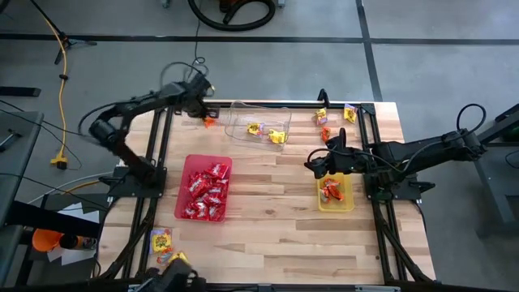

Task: Sort candy
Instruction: Put the orange candy into the yellow bin

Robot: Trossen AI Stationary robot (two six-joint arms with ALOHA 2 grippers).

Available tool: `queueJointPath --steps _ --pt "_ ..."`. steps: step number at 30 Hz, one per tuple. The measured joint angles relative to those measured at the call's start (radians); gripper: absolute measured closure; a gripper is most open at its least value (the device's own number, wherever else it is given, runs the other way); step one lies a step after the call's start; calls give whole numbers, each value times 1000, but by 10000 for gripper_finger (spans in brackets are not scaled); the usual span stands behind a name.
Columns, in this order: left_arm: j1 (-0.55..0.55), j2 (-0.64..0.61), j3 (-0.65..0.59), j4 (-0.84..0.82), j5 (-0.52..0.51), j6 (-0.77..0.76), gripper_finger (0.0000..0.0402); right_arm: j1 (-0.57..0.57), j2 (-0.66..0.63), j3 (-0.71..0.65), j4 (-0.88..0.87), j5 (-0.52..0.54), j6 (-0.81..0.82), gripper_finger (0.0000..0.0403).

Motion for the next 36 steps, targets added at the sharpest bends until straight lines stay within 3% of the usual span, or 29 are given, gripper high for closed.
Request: queueJointPath --steps 10,14,19,25,29,33,36 --pt "-11 -401 0 -20 6 176 401 0 0 0 72 1 -62 181" --pt "-94 -523 0 -31 7 186 401 0 0 0 142 9 -129 181" --pt "-280 -642 -8 -4 8 169 401 0 0 0 262 -18 -249 181" --pt "-574 -774 -191 282 -5 -57 401 0 0 0 459 -99 -370 181" --pt "-770 -814 -377 564 -104 -170 401 1 2 0 565 -122 -393 181" --pt "-905 -805 -508 816 -149 -187 401 15 40 2 642 -119 -384 181" --pt "-959 -790 -531 876 -153 -129 401 39 112 6 706 -101 -376 181"
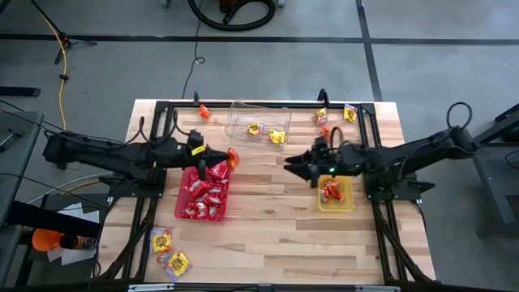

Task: Sort candy
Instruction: Put the orange candy into the yellow bin

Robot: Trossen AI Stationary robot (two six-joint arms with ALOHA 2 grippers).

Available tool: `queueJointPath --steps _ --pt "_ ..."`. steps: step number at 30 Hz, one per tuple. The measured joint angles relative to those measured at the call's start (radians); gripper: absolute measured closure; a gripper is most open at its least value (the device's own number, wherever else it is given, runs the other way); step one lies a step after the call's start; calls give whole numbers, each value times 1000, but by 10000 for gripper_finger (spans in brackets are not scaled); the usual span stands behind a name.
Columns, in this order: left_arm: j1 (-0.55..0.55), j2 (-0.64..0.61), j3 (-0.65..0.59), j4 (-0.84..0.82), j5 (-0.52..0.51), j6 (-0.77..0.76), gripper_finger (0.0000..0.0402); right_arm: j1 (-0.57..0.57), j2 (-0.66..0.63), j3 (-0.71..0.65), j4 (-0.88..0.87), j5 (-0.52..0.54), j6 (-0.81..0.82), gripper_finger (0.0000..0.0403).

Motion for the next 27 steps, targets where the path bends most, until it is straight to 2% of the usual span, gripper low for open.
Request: queueJointPath --steps 4,8,15,20,27 --pt "-26 5 32 -4 25 154 401 16 143 94 -11 26 -3 181" --pt "-27 26 68 -4 57 265 401 8 294 255 -78 30 -130 181" --pt "-38 94 133 -6 48 388 401 -28 488 580 -372 32 -321 181" --pt "-73 163 185 -7 -23 470 401 -40 562 734 -519 34 -383 181" --pt "-104 244 231 -7 -83 535 401 -32 574 767 -554 24 -425 181"
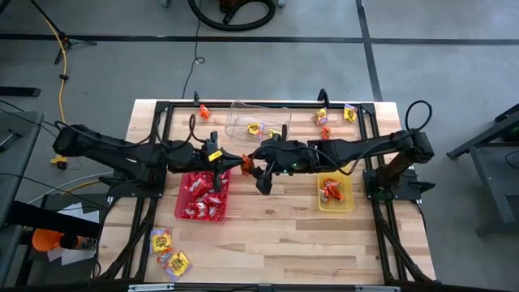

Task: Sort candy
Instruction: Put the orange candy into the yellow bin

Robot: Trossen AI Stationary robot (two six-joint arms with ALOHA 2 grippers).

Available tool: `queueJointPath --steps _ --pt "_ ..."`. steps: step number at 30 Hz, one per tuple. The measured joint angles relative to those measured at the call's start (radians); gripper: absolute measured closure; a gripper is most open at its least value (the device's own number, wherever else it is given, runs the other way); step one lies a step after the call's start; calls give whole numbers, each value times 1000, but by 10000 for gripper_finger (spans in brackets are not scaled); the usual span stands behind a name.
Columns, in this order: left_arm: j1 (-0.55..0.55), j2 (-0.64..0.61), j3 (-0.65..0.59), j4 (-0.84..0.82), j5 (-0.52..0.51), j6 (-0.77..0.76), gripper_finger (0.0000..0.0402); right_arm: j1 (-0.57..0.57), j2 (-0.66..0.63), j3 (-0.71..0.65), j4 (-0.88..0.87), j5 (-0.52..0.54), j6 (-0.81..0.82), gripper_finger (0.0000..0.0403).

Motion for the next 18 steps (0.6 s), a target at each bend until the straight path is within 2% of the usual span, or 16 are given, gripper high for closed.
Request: queueJointPath --steps 4,8,18 --pt "0 23 16 6 -2 0 401 2 0 0 -37 1 -7 190" --pt "0 28 28 8 -3 16 401 2 0 0 -55 2 -11 226" --pt "0 27 29 11 -7 35 401 2 0 0 -62 41 -33 388"
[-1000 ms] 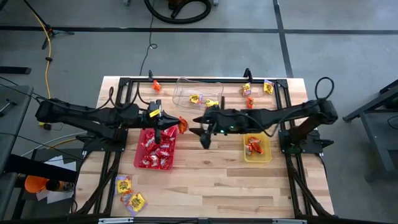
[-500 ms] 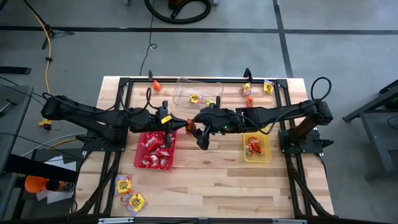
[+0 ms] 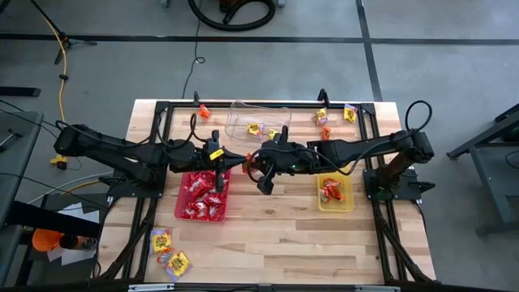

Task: Sort candy
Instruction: Put the orange candy into the yellow bin

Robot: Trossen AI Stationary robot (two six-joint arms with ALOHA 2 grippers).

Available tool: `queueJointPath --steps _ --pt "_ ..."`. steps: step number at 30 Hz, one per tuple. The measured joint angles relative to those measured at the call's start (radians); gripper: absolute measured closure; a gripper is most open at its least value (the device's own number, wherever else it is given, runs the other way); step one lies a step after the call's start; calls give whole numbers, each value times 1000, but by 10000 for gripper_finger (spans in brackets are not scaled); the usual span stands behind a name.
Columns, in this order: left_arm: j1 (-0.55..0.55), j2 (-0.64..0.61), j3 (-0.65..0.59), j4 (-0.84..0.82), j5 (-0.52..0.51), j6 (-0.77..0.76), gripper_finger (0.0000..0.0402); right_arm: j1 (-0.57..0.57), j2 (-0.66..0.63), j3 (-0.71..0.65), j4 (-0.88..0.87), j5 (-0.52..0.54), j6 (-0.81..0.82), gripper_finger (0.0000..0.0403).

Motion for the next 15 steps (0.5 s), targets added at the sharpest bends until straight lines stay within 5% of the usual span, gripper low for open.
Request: queueJointPath --steps 8,15 --pt "0 -47 10 -59 8 -35 360 0 -10 0 -25 2 -5 395" --pt "1 -176 103 -506 -101 -128 277 -3 -92 -1 -175 21 -5 398"
